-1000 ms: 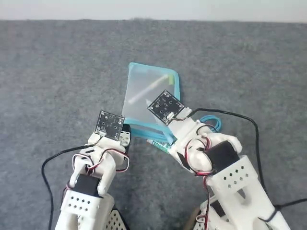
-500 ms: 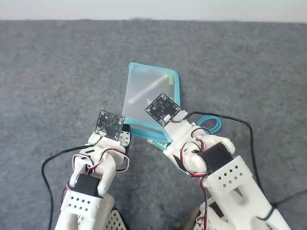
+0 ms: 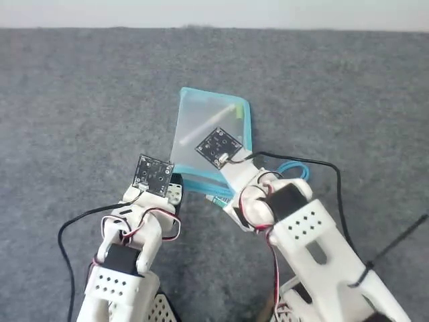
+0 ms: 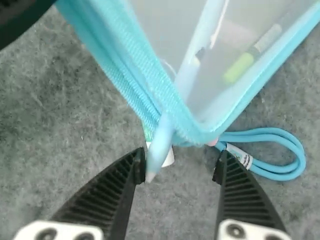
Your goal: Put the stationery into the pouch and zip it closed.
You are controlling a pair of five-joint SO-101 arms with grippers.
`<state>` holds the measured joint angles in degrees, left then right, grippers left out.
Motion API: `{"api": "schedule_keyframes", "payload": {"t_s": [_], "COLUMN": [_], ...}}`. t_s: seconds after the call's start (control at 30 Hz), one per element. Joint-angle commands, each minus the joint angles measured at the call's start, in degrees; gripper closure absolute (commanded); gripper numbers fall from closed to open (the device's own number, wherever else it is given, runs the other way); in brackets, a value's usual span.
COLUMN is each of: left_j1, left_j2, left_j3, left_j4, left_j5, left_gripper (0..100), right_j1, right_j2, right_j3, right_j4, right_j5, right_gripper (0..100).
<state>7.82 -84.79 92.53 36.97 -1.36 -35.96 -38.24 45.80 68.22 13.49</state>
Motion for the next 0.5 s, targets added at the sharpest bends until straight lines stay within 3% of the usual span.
{"api": "schedule_keyframes", "payload": {"t_s": [0.0, 0.1, 0.3, 0.47], "left_j1": [0.7, 0.7, 0.7, 0.7], "left_j2": [0.5, 0.4, 0.4, 0.3], "left_j3": [-1.9, -1.9, -1.9, -1.9], "left_j4": [-2.4, -2.4, -2.4, -2.4], "left_j5": [0.4, 0.4, 0.4, 0.4], "left_gripper": [99, 99, 99, 99], "right_j1": [-0.5, -0.6, -0.4, 0.0], "right_j2": [2.7, 6.3, 8.4, 8.4], "right_j3": [-3.6, -3.9, -4.0, -4.9], "right_j4": [-3.3, -5.4, -9.1, -7.9], "right_j5": [-1.1, -2.5, -3.9, -3.9], "right_gripper": [78.3, 79.1, 91.0, 92.4]}}
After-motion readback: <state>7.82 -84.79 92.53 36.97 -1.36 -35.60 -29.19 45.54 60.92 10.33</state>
